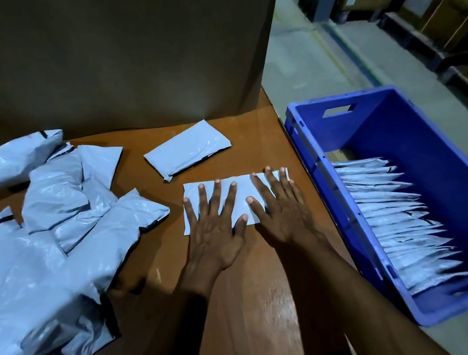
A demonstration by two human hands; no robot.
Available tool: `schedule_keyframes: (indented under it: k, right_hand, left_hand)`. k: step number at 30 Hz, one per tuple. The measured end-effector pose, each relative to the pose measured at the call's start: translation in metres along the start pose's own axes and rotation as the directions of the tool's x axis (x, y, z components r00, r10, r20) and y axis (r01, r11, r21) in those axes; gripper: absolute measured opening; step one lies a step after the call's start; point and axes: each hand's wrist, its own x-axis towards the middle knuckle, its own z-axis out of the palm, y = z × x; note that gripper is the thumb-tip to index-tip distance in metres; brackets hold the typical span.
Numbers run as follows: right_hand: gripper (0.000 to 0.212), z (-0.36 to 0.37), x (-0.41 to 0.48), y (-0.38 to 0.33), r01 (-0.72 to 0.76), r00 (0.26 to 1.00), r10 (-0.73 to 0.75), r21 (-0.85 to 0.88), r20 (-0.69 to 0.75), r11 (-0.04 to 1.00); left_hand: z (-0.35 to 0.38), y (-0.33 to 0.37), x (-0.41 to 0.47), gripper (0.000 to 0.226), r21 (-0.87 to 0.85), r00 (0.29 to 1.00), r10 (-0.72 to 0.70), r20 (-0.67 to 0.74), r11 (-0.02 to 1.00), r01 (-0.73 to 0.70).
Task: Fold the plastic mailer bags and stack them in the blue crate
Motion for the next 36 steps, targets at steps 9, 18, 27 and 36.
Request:
schedule_keyframes:
  k: [9, 18, 27, 36]
  right_hand:
    - [0.022, 0.003, -0.020, -0.065, 0.275, 0.836, -0.202, 0.071, -0.511, 0.959]
    - [0.020, -0.003, -0.007, -0.070, 0.208, 0.934, -0.178, 0.065, -0.309, 0.976]
    - [0.034, 0.006, 0.053, -0.094, 0.460, 0.882, -0.440, 0.104, -0.169, 0.882]
    - [0.035, 0.008, 0.067, -0.072, 0.339, 0.927, -0.373, 0.363, 0.027, 0.868]
  left_hand:
    - [-0.013, -0.003, -0.053, 0.048, -0.187, 0.922, -0.157, -0.353, 0.978, 0.095]
    - [-0.006, -0.006, -0.057, 0.054, -0.172, 0.933, -0.189, -0.306, 0.975, 0.141]
    - [-0.018, -0.008, -0.059, 0.058, -0.195, 0.951, -0.199, -0.238, 0.969, 0.154]
    - [-0.022, -0.006, -0.056, 0.069, -0.148, 0.960, -0.191, -0.206, 0.976, 0.162]
